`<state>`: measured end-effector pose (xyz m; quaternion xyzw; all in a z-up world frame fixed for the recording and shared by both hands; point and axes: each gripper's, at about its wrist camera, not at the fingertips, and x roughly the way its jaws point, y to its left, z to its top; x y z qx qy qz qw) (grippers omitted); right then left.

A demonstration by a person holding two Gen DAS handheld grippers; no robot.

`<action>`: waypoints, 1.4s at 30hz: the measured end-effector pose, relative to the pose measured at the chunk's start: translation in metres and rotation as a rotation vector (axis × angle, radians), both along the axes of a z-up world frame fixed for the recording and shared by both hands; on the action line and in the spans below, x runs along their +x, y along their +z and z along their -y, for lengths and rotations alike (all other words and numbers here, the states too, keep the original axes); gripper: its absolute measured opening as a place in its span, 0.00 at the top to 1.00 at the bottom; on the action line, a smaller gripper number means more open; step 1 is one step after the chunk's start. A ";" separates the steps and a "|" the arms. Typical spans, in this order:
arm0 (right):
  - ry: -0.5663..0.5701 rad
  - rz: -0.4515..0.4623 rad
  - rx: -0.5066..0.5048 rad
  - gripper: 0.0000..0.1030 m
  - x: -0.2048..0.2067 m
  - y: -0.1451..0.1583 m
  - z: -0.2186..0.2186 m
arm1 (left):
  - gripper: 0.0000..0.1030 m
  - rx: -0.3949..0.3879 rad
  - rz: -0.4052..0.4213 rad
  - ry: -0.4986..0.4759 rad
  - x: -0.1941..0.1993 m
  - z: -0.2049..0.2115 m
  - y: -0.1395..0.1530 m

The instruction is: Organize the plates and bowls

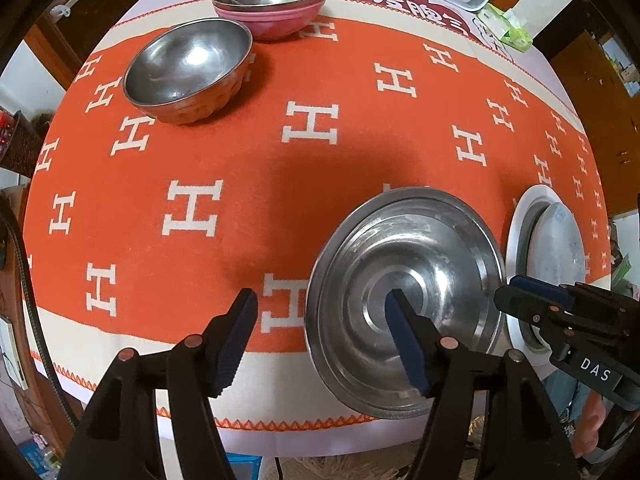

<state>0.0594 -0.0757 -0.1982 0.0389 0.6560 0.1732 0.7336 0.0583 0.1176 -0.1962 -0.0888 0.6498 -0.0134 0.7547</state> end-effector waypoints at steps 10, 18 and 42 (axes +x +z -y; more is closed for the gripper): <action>-0.005 0.041 -0.004 0.74 -0.001 0.012 0.002 | 0.26 -0.001 0.040 -0.007 -0.002 -0.001 0.019; -0.015 0.092 0.010 0.74 0.008 0.036 0.004 | 0.26 0.008 0.107 -0.026 0.014 -0.012 0.051; -0.039 0.310 0.088 0.74 0.150 0.162 -0.050 | 0.23 0.104 0.325 0.014 0.155 -0.116 0.158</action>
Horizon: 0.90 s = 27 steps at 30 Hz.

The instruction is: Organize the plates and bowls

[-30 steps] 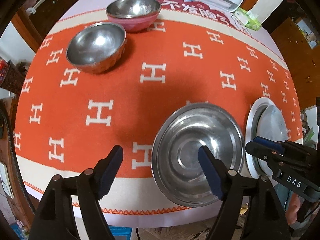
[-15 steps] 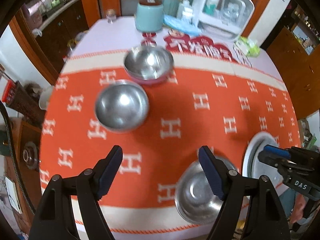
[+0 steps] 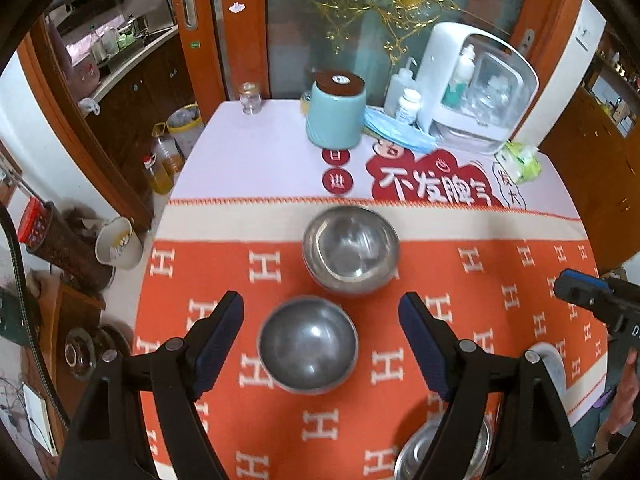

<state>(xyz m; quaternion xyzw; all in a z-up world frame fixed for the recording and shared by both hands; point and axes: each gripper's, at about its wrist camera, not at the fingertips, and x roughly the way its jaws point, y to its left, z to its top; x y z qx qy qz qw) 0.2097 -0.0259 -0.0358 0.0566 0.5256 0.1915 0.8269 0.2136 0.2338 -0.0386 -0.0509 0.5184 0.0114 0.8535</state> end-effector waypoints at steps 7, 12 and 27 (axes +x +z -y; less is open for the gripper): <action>0.014 -0.026 -0.013 0.74 0.051 -0.018 -0.038 | 0.23 -0.020 -0.050 -0.011 0.046 -0.017 -0.029; 0.010 -0.064 -0.022 0.74 0.077 -0.045 -0.057 | 0.23 -0.050 -0.095 -0.010 0.072 -0.026 -0.060; -0.035 -0.222 -0.037 0.74 0.119 -0.126 -0.090 | 0.24 -0.118 -0.227 0.039 0.119 -0.048 -0.148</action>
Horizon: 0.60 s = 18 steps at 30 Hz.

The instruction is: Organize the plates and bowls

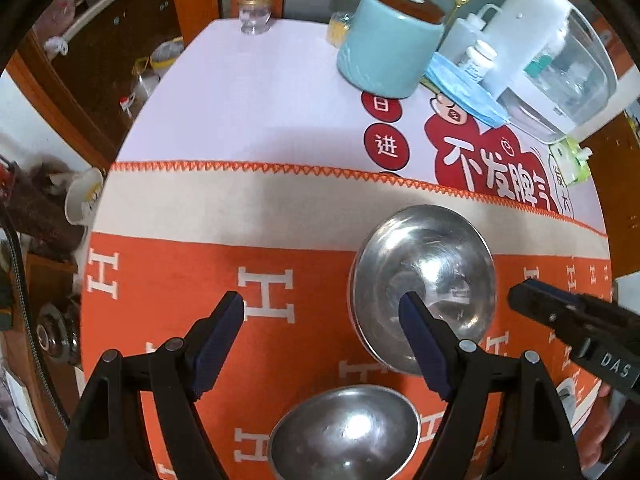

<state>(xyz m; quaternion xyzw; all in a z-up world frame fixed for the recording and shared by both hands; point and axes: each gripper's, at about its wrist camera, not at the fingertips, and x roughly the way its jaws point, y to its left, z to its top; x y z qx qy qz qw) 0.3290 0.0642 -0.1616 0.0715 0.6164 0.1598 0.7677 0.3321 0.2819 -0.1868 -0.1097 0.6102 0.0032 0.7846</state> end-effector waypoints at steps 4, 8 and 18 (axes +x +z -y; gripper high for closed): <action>-0.020 -0.022 -0.010 0.74 0.006 -0.014 0.000 | 0.30 -0.036 -0.019 0.000 0.008 0.003 -0.014; -0.035 -0.050 -0.006 0.74 0.009 -0.026 0.002 | 0.42 -0.042 -0.047 -0.025 0.014 0.011 -0.027; -0.044 -0.065 -0.023 0.92 0.008 -0.037 -0.003 | 0.93 -0.114 -0.103 -0.043 0.020 0.020 -0.047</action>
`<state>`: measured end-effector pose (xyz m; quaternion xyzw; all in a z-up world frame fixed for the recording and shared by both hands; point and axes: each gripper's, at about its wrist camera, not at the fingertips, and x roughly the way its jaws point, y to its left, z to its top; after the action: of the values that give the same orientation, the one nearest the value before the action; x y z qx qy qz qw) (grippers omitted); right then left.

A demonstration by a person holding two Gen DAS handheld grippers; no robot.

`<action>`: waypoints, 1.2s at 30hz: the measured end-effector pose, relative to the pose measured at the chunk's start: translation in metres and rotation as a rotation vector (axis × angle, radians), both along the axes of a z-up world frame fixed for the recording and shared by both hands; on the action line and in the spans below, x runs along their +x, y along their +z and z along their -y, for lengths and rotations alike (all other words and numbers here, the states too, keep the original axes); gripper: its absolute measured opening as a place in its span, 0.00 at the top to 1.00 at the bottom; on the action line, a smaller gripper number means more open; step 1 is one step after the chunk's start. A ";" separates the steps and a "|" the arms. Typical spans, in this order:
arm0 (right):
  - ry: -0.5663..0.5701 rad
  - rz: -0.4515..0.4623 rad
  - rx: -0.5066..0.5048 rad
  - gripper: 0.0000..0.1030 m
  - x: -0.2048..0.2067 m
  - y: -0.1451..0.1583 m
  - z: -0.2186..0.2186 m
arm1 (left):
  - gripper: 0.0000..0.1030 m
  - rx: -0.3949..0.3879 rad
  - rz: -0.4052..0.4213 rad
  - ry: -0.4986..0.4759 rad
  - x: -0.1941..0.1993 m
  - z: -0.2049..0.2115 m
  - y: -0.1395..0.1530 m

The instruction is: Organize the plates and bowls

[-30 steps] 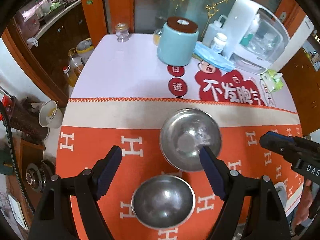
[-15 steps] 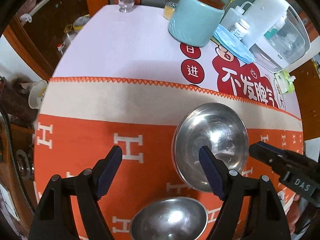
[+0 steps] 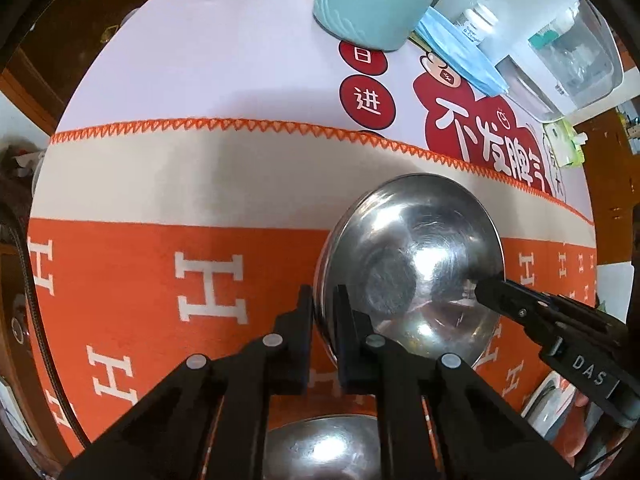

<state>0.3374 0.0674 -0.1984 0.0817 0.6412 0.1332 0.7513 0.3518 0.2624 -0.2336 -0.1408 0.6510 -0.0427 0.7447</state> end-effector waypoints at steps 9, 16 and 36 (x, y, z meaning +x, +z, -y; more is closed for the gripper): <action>-0.003 0.017 0.001 0.92 -0.008 0.011 -0.001 | 0.93 0.018 0.031 -0.005 -0.011 -0.001 0.016; -0.012 0.062 0.020 0.92 -0.020 0.038 0.006 | 0.93 0.056 0.104 -0.038 -0.026 0.010 0.052; -0.052 0.158 0.065 0.92 -0.123 0.101 0.073 | 0.91 0.069 0.205 -0.155 -0.129 0.088 0.138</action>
<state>0.2142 -0.0056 -0.0970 0.1115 0.5729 0.1405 0.7998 0.2231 0.1743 -0.0959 -0.0592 0.5816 -0.0919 0.8061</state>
